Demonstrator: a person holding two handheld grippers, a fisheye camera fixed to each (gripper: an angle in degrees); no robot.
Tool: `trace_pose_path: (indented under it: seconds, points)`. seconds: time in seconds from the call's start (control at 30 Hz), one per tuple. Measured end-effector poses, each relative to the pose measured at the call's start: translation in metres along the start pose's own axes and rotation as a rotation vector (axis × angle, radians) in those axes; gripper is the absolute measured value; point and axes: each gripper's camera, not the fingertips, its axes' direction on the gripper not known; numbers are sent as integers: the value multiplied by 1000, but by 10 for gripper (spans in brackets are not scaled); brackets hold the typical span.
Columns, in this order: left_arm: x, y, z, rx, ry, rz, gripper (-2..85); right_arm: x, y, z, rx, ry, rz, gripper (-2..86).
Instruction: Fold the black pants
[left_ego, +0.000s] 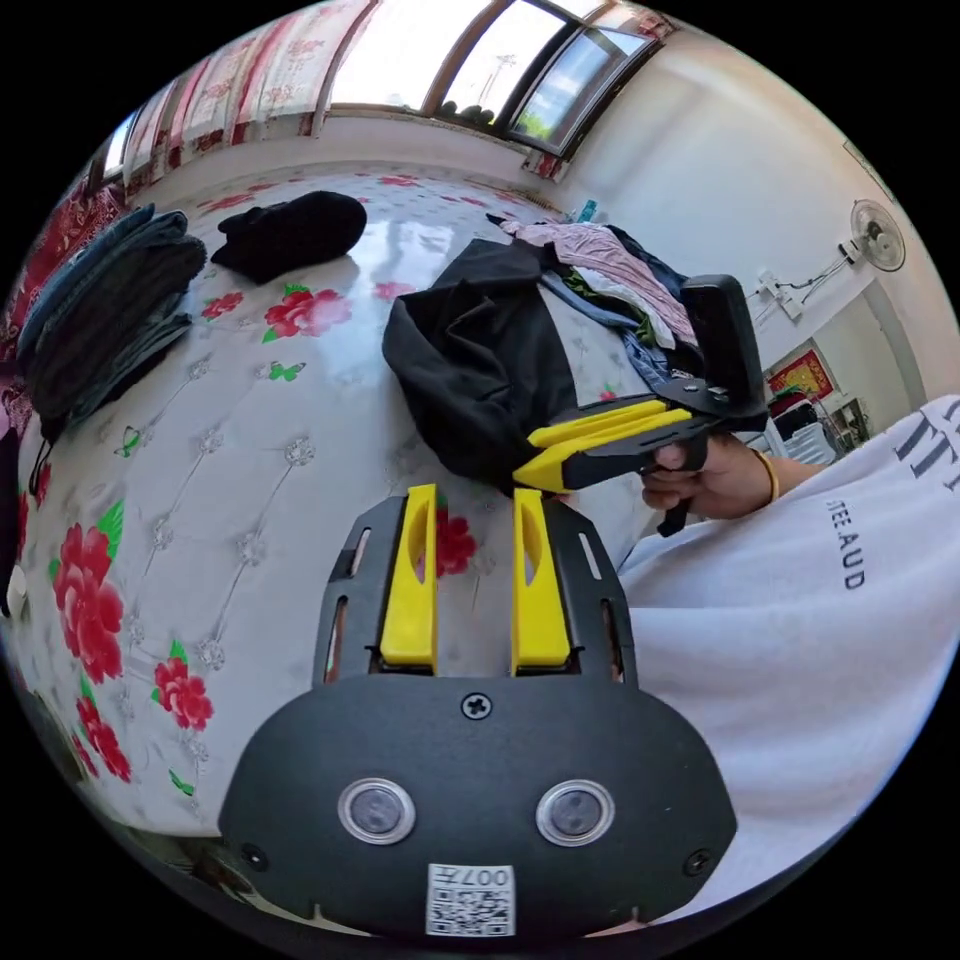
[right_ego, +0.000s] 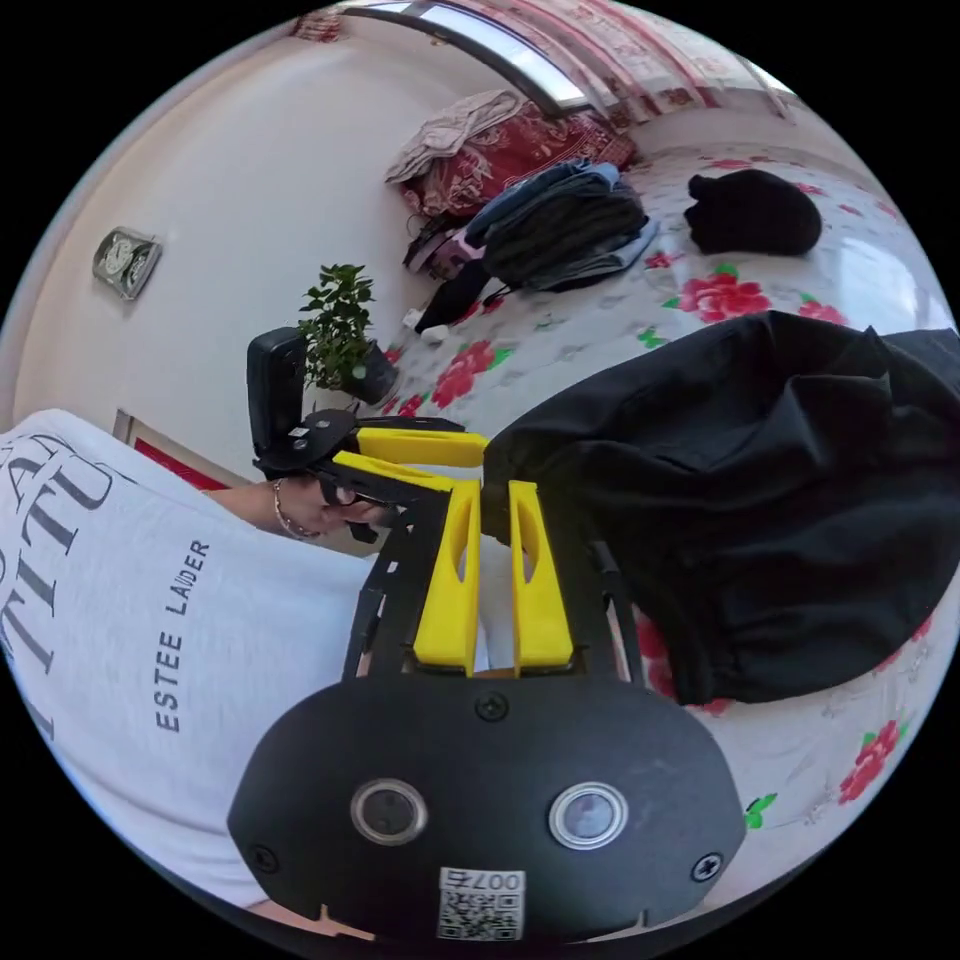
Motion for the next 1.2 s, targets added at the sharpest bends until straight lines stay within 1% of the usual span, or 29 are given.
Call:
trace_pose_path:
  seconds: [0.1, 0.17, 0.23, 0.33, 0.37, 0.4, 0.47, 0.53, 0.6, 0.63, 0.67, 0.7, 0.73, 0.77, 0.8, 0.83, 0.87, 0.9, 0.93, 1.0, 1.03, 1.1, 1.13, 1.17, 1.2]
  points:
    - [-4, 26, -29, 34, 21, 30, 140, -20, -1, 3, 13, 15, -10, 44]
    - [-5, 33, -38, 56, 44, 37, 146, -23, 1, -2, 73, -5, 48, 48]
    - [-5, 33, -36, 63, 57, 51, 148, -32, -3, 1, 83, -5, 57, 52]
    - [-3, 15, -27, 61, 40, 67, 137, -67, -22, 11, 46, 34, -54, 59]
    - [-5, 7, -29, 73, -24, 35, 91, -80, -29, 13, 34, 46, -102, 62]
    - [-10, -1, -30, 65, -53, 14, 10, -84, -32, 13, 35, 46, -115, 63]
    - [-26, -9, -36, 61, -31, -14, -2, -88, -36, 7, 54, 46, -136, 67]
    - [-53, -12, -44, 38, -46, -74, -6, -78, -30, -2, 71, 11, -132, 69]
    - [-105, -10, -64, 26, -84, -186, -8, -57, -17, -13, 91, 31, -71, 71]
    - [-121, -9, -74, 35, -139, -230, -8, -38, -3, -20, 97, 69, -5, 72]
    - [-157, -5, -99, 62, -285, -330, -8, -17, 13, -29, 101, 102, 77, 73]
    - [-198, 3, -129, 109, -409, -480, -7, -6, 22, -33, 104, 114, 119, 74]
    - [-218, 8, -145, 132, -445, -562, -6, 15, 40, -42, 115, 135, 207, 75]
    - [-254, 17, -172, 163, -463, -711, -3, 34, 58, -52, 129, 150, 291, 75]
    - [-275, 22, -194, 199, -438, -789, 4, 43, 65, -57, 137, 158, 331, 75]
    - [-279, 22, -202, 222, -426, -793, 7, 58, 78, -68, 157, 185, 391, 75]
    - [-275, 16, -211, 254, -410, -741, 37, 71, 87, -80, 175, 232, 433, 75]
    - [-261, 4, -207, 244, -394, -643, 55, 77, 89, -86, 183, 258, 453, 75]
    - [-250, -5, -200, 226, -382, -588, 58, 89, 92, -99, 202, 303, 490, 75]
    - [-187, -43, -147, 124, -273, -334, 66, 107, 92, -119, 251, 347, 535, 75]
    - [-168, -53, -128, 95, -232, -273, 68, 117, 89, -131, 284, 367, 557, 75]
    - [-90, -89, -52, 0, -54, -67, 81, 132, 81, -146, 315, 391, 576, 74]
    - [-71, -97, -34, -25, -20, -25, 86, 140, 74, -153, 327, 403, 581, 74]
    - [-37, -113, -1, -80, -6, 73, 99, 144, 66, -158, 340, 416, 576, 75]
    - [-13, -126, 29, -139, -69, 127, 106, 146, 62, -161, 345, 420, 573, 75]
